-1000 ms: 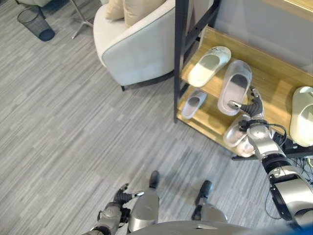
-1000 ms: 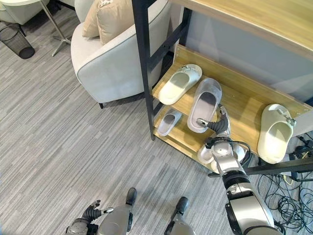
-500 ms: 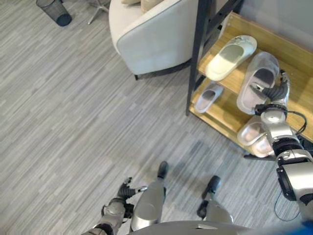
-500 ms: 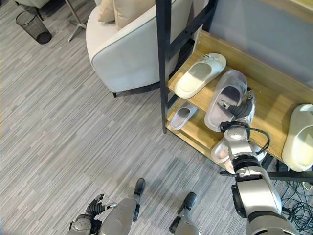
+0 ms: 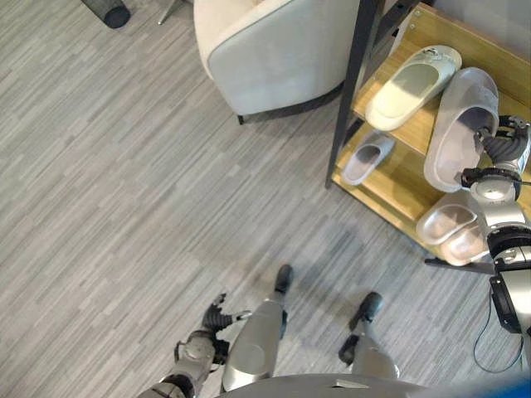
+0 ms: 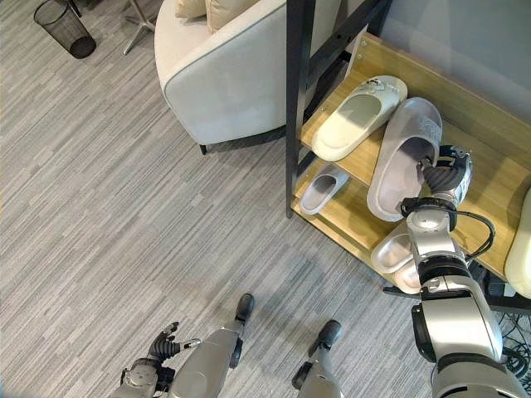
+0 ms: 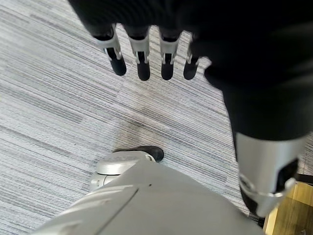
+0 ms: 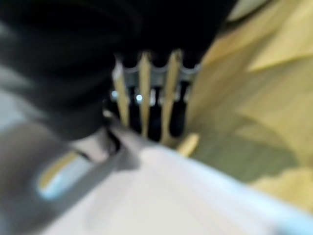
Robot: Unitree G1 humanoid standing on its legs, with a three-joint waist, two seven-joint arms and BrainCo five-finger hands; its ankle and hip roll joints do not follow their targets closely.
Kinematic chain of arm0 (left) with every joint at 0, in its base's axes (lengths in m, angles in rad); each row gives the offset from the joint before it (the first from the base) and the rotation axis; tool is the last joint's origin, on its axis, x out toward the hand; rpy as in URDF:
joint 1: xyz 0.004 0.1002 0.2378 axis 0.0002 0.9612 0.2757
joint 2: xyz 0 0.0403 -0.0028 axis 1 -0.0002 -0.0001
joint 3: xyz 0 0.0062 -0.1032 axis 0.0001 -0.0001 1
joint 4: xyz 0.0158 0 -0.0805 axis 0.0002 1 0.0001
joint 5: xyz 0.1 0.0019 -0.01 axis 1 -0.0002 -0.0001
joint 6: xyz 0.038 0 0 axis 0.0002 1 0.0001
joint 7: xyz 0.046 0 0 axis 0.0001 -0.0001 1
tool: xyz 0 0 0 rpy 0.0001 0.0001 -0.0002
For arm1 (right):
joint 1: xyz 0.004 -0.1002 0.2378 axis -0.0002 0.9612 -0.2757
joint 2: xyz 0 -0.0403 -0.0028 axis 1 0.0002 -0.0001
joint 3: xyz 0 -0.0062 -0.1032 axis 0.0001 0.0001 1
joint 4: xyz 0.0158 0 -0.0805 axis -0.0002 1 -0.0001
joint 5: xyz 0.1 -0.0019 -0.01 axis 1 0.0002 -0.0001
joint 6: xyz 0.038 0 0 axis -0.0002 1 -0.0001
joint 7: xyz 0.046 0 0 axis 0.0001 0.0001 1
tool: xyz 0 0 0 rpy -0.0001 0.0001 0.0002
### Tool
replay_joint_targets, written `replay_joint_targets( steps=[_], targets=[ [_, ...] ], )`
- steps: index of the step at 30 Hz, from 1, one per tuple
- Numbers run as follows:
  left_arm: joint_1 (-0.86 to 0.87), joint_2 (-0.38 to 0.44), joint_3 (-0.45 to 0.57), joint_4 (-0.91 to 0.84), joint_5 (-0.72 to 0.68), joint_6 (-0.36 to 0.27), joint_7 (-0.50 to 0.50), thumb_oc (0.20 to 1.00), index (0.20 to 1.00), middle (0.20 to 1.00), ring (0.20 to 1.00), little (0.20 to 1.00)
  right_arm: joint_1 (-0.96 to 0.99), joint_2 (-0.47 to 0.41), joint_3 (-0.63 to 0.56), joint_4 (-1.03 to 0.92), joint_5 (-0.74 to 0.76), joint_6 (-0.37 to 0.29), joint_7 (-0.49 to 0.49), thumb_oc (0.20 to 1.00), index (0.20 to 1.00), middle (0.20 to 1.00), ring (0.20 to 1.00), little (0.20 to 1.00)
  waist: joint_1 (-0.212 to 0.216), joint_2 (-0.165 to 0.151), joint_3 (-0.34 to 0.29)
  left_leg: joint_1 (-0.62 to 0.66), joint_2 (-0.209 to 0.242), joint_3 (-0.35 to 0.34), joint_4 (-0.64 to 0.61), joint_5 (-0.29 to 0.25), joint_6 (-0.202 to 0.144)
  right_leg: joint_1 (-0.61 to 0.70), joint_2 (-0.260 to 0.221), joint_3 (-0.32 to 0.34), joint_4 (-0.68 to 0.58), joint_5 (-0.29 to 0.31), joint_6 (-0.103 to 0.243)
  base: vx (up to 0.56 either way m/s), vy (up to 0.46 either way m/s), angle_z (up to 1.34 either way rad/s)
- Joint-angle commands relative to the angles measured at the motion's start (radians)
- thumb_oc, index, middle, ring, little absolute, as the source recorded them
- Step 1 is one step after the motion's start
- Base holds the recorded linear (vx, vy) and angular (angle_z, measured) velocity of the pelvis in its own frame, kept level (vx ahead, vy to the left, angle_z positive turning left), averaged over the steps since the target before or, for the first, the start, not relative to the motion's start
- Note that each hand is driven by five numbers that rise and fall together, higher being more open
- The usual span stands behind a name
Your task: Arrange the slippers neatly on the shoe rack.
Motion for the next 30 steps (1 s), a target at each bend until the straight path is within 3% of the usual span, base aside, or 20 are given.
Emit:
replay_joint_targets(
  steps=[1,11,20,21,25,30],
  targets=[
    [-0.001,-0.017,-0.068,0.001,0.008,-0.020,0.023,1.000,1.000,1.000,1.000,1.000,-0.002,-0.030,0.032,-0.030,-0.030,-0.024,-0.037,0.200,0.200,0.200,0.200,0.200,0.009,0.000,-0.028,-0.031,0.014,-0.026,-0.136,0.094,-0.054,0.158,-0.067,0.018,0.039,-0.057,0.131,0.00,0.000,0.00],
    [0.004,-0.011,-0.024,-0.068,0.032,-0.022,0.052,1.000,1.000,1.000,1.000,1.000,0.286,0.082,-0.101,-0.335,-0.240,-0.003,-0.172,0.200,0.200,0.200,0.200,0.200,-0.042,-0.001,-0.019,-0.012,0.025,-0.023,-0.112,0.070,-0.047,0.166,-0.068,0.043,0.055,-0.074,0.125,0.00,0.000,0.00],
    [0.012,-0.001,0.023,-0.101,0.039,-0.010,0.053,1.000,1.000,1.000,1.000,1.000,0.530,0.208,-0.134,-0.486,-0.303,-0.019,-0.144,0.200,0.200,0.200,0.200,0.200,-0.099,-0.014,-0.017,0.002,0.040,-0.011,-0.041,0.028,-0.030,0.176,-0.062,0.079,0.085,-0.102,0.108,-0.03,-0.014,-0.11],
    [0.024,0.001,0.049,-0.114,0.019,-0.009,0.053,1.000,1.000,1.000,1.000,1.000,0.601,0.246,-0.119,-0.567,-0.302,-0.047,-0.107,0.200,0.200,0.200,0.200,0.200,-0.117,-0.018,-0.012,0.015,0.053,0.000,-0.015,0.012,-0.030,0.184,-0.054,0.095,0.098,-0.119,0.100,-0.03,0.009,-0.20],
    [0.021,0.004,0.079,-0.113,-0.009,-0.008,0.050,1.000,1.000,1.000,1.000,1.000,0.657,0.263,-0.099,-0.606,-0.298,-0.066,-0.065,0.200,0.200,0.200,0.200,0.200,-0.129,-0.024,-0.012,0.014,0.056,0.004,0.001,0.012,-0.030,0.183,-0.051,0.102,0.105,-0.122,0.096,-0.03,-0.009,-0.20],
    [-0.011,0.022,0.174,-0.152,-0.175,-0.045,0.061,1.000,1.000,1.000,1.000,1.000,0.762,0.295,-0.040,-0.714,-0.291,-0.101,0.008,0.200,0.200,0.200,0.200,0.200,-0.163,-0.033,0.025,-0.036,0.063,0.010,0.098,-0.014,-0.037,0.110,-0.041,0.145,0.213,-0.175,0.068,-0.11,-0.005,-0.14]
  ],
)
